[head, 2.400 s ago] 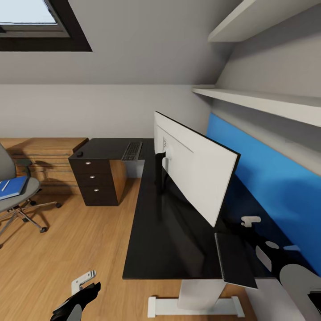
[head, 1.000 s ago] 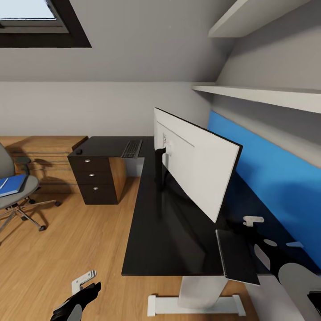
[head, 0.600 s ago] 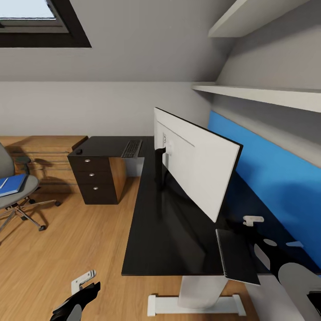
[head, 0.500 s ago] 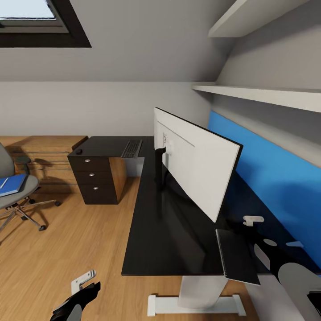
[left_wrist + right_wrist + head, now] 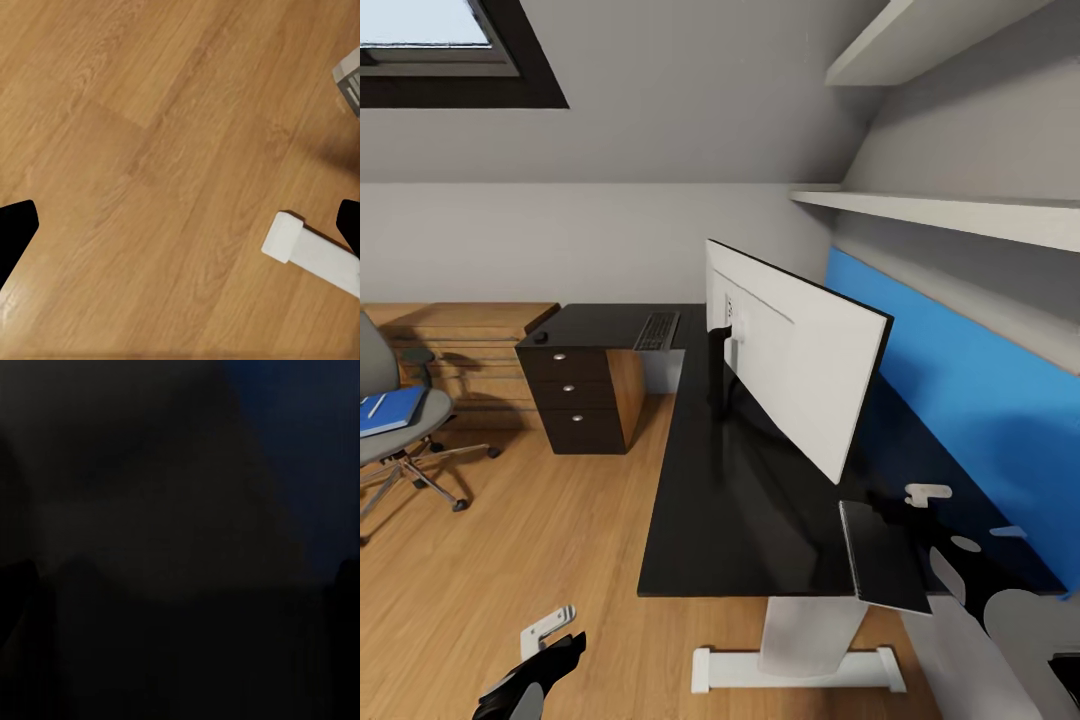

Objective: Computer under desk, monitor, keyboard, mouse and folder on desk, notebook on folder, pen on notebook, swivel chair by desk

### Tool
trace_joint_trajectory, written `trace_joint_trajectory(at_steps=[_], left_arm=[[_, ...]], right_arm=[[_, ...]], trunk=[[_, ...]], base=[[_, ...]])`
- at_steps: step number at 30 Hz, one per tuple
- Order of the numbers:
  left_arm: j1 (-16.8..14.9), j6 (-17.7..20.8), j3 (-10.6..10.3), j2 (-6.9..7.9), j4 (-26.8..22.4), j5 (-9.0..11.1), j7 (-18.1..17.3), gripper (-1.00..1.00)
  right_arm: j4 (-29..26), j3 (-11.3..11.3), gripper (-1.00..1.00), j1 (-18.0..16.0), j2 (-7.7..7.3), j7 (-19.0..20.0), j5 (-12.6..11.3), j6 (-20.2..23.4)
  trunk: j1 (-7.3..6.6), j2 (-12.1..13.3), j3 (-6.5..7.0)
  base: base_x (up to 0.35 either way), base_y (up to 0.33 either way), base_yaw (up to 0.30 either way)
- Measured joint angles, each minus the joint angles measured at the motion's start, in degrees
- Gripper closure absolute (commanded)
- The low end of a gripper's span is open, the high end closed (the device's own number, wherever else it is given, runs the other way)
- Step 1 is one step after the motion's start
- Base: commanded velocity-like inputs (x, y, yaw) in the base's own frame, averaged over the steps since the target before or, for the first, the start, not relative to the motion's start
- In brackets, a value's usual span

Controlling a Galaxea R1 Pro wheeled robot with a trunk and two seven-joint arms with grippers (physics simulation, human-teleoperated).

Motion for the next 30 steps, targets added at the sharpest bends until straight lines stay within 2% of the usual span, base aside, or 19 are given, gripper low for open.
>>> trace_joint_trajectory(at_steps=[9, 30], left_arm=[[0.0, 0.1, 0.0, 0.00, 0.0, 0.0, 0.0, -1.00], [0.0, 0.1, 0.0, 0.00, 0.0, 0.0, 0.0, -1.00]], right_arm=[[0.0, -0.1, -1.00, 0.0, -0.01, 0.0, 0.0, 0.1], [0.0, -0.1, -1.00, 0.0, -0.01, 0.0, 0.0, 0.1]], trunk=[[0.01, 0.0, 0.00], [0.00, 0.0, 0.00]], base=[[-0.150, 0.000, 0.000], [-0.021, 0.000, 0.000]])
